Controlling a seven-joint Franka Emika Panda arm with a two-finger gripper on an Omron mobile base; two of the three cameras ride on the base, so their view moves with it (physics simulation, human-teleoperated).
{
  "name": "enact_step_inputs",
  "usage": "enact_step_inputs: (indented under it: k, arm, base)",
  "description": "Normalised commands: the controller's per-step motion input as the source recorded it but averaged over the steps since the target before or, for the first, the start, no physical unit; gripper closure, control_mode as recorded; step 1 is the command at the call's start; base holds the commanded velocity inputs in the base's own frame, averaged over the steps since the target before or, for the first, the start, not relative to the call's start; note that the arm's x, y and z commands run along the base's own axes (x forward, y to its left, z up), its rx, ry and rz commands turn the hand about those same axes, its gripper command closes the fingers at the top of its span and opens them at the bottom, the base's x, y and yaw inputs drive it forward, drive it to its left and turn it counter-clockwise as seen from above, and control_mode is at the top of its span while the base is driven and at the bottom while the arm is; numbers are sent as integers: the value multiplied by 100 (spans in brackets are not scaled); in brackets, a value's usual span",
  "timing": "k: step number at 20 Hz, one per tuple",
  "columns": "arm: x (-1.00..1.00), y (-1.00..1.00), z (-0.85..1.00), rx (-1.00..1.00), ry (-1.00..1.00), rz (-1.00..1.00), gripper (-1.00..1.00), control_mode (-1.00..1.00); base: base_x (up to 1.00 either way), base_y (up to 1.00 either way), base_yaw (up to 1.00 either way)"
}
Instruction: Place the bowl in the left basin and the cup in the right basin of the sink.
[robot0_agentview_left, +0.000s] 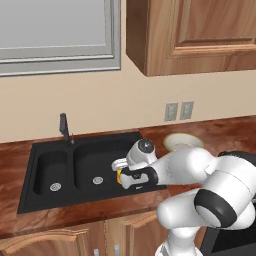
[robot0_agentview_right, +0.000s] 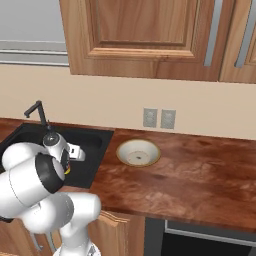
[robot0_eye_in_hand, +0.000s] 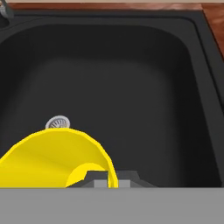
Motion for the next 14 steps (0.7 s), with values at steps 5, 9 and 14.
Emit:
enact_step_inputs:
  k: [5,9,14]
  arm:
    - [0,4,-18,0,0,0,100,-100]
    - [0,3,-10,0,0,0,100,-100]
    - [0,2,-9,0,0,0,100,-100]
  base:
    - [0,0,0]
    - [0,0,0]
    - [0,0,0]
